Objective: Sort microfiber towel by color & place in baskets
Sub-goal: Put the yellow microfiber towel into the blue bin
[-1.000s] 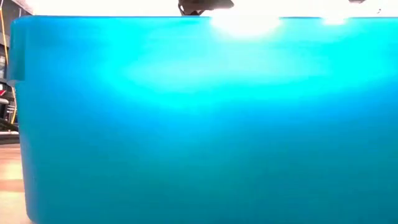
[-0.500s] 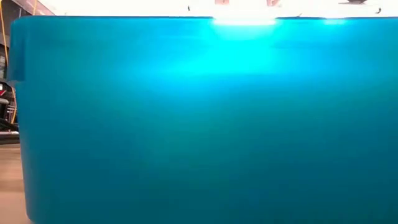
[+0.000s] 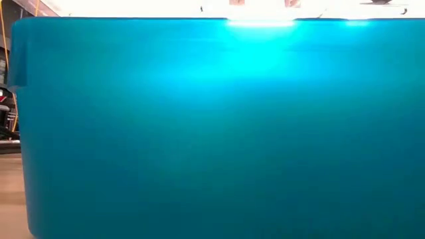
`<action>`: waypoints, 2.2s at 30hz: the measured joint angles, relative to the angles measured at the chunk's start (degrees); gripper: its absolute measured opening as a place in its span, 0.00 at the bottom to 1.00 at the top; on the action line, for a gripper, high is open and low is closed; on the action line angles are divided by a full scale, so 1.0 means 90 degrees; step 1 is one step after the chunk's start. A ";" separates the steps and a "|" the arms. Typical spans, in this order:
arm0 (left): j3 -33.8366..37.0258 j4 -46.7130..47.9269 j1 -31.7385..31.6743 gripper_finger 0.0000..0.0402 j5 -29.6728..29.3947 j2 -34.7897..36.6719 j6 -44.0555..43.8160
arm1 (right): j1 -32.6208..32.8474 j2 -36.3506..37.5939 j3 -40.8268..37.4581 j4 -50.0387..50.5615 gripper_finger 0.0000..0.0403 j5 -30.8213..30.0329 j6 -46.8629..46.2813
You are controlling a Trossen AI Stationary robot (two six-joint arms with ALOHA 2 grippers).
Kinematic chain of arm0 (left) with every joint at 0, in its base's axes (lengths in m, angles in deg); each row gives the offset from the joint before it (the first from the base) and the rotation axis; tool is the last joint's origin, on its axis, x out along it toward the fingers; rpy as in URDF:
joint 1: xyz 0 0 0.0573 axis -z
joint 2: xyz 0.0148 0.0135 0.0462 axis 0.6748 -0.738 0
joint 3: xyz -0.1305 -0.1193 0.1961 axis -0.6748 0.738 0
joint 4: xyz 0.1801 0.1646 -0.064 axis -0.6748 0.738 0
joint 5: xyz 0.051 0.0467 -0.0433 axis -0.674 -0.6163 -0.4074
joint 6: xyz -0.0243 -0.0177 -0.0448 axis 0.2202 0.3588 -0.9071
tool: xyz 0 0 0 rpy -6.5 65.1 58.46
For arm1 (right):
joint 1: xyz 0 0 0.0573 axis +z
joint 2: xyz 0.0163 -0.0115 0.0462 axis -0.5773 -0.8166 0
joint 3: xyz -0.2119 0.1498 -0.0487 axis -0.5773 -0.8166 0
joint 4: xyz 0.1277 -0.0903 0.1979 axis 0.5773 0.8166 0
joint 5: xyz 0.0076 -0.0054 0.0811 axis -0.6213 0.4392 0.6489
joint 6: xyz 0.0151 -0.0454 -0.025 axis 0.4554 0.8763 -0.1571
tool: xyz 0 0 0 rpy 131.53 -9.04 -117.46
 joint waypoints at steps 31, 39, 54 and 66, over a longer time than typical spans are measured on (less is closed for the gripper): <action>0.0000 0.0528 0.2030 0.52 -0.4562 0.1900 0.0157 | 0.0396 0.0015 -0.1497 -0.2068 0.47 -0.0465 -0.0634; 0.0002 0.0521 0.2464 0.52 -0.4849 0.2143 0.0430 | 0.0394 0.0005 -0.1497 -0.2620 0.04 -0.0943 -0.0500; 0.0002 0.0505 0.3115 0.52 -0.6118 0.2782 0.0766 | 0.0183 -0.0012 -0.0137 -0.3609 0.01 -0.2090 0.1431; 0.0002 0.0523 0.3045 0.52 -0.6186 0.2777 0.0887 | -0.1019 0.0005 0.2127 -0.2647 0.01 -0.3215 0.5517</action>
